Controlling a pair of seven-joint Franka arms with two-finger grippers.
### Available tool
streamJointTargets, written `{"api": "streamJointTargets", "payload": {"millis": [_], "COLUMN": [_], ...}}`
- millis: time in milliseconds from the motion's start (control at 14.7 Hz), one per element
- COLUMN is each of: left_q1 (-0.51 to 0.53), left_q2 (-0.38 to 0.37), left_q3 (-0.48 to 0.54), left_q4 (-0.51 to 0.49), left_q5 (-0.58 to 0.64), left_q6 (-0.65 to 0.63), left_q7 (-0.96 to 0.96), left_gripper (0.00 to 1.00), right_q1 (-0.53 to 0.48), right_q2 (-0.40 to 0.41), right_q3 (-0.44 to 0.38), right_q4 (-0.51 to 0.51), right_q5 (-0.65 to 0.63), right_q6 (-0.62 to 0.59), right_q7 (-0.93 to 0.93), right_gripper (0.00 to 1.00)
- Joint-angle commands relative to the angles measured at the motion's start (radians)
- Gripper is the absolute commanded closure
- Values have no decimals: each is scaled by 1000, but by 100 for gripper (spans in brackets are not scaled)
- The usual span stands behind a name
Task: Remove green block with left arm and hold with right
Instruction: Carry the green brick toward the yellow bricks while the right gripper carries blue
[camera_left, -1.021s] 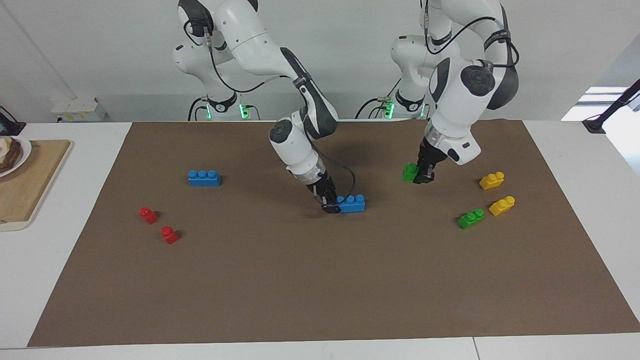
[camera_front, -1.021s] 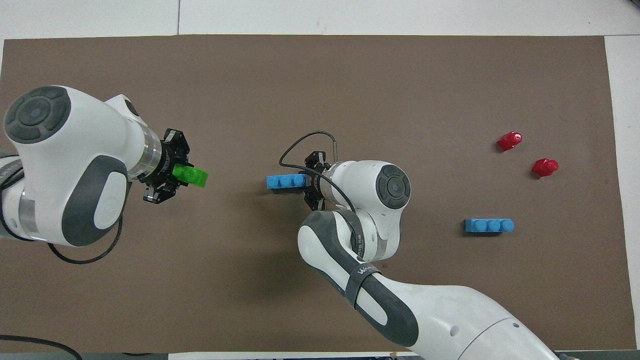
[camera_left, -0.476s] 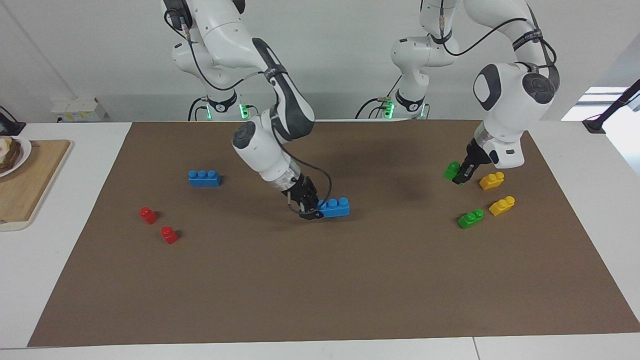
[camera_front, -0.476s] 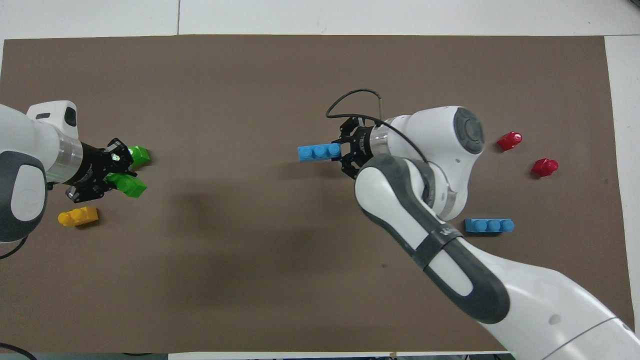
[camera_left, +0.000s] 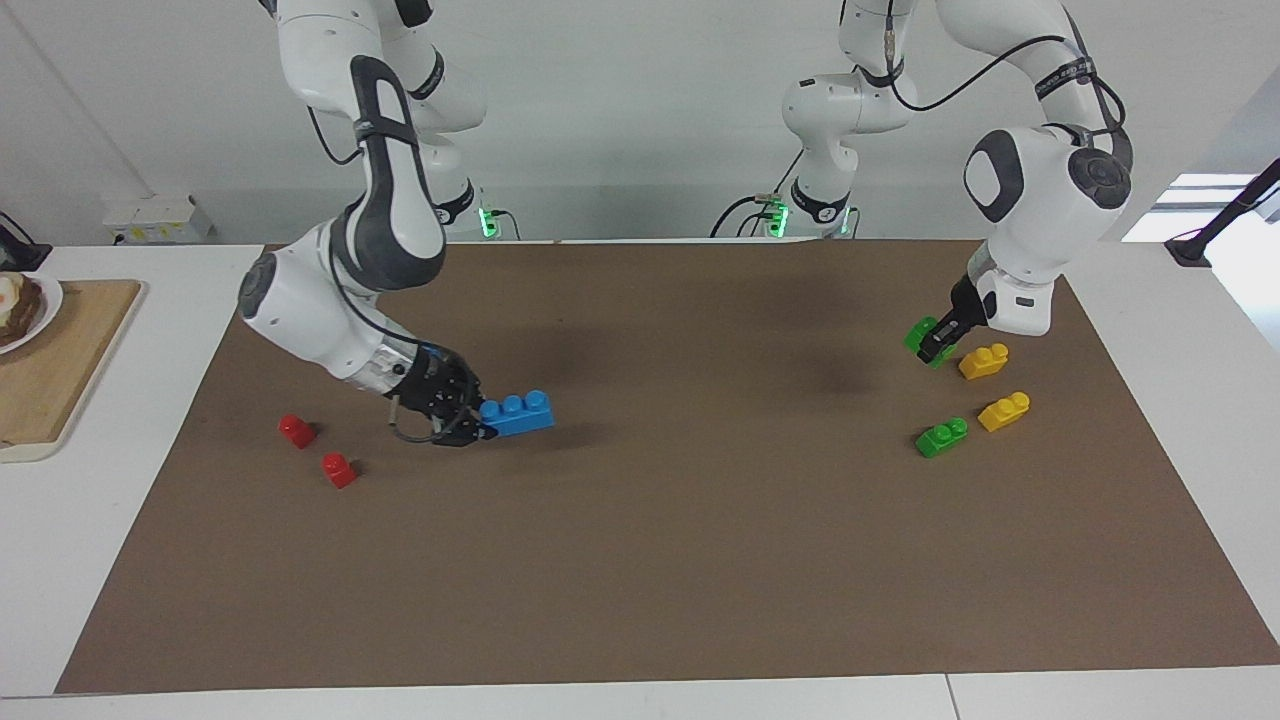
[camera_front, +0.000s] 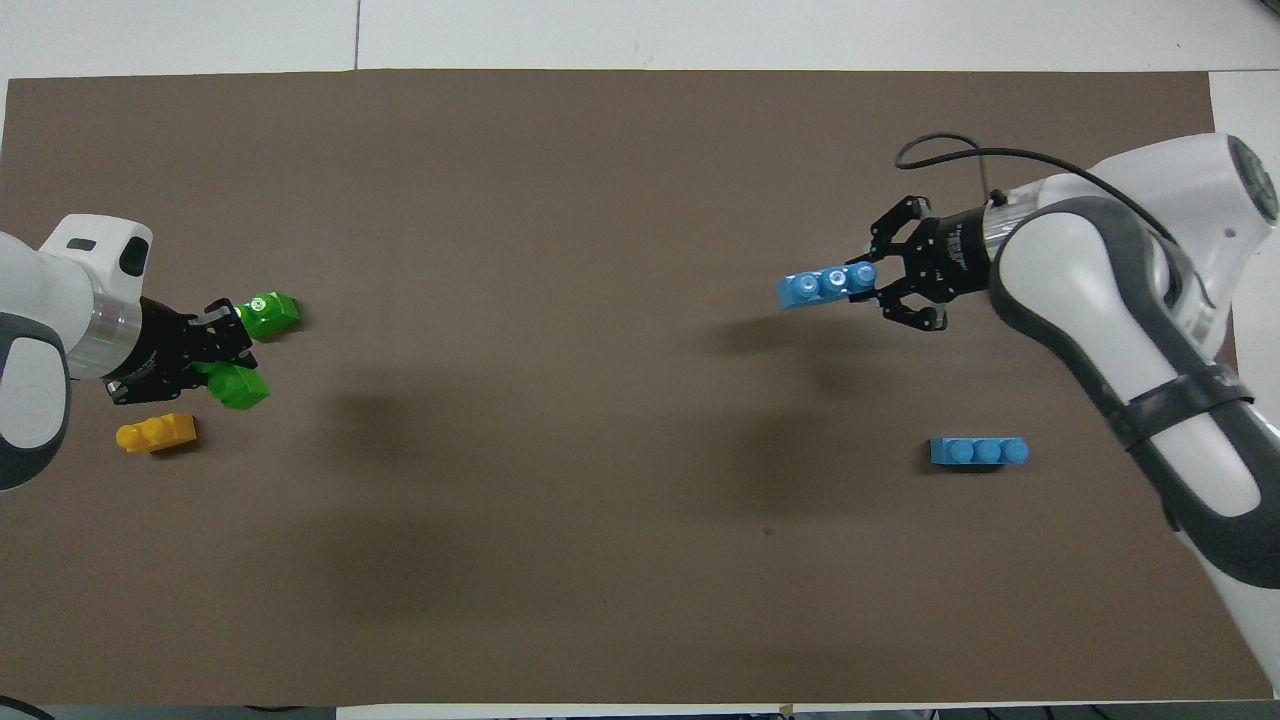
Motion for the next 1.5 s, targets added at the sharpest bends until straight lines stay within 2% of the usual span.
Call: {"api": "streamJointTargets", "payload": {"millis": [0, 136, 340, 545, 749, 1157, 1361, 1429], "left_q1": [12, 13, 15, 2, 7, 4, 4, 2], "left_q2": [-34, -24, -31, 16, 19, 61, 65, 76], "left_q3": [-10, -10, -10, -11, -10, -10, -10, -10], "left_q4": [-58, -70, -139, -167, -235, -248, -296, -302], "left_q5": [60, 81, 82, 82, 82, 82, 82, 82], "left_q6": [7, 30, 128, 209, 319, 367, 422, 436], "left_q7": [122, 235, 340, 322, 274, 276, 274, 274], "left_gripper": [73, 73, 72, 72, 72, 71, 66, 66], "right_q1": [-98, -137, -172, -165, -155, -152, -154, -154], "right_q2": [-38, -58, -72, -66, -59, -41, -41, -41], "right_q3": [19, 19, 19, 20, 22, 23, 22, 22], "right_q4": [-72, -121, -195, -235, -264, -272, -270, -270], "right_q5": [-56, -58, -66, -69, -69, -69, -69, -69], "right_q6": [-11, -2, 35, 95, 156, 184, 182, 181], "right_q7": [-22, -57, -101, -108, -109, -127, -192, -203], "right_gripper": [100, 100, 100, 100, 100, 100, 100, 73]}}
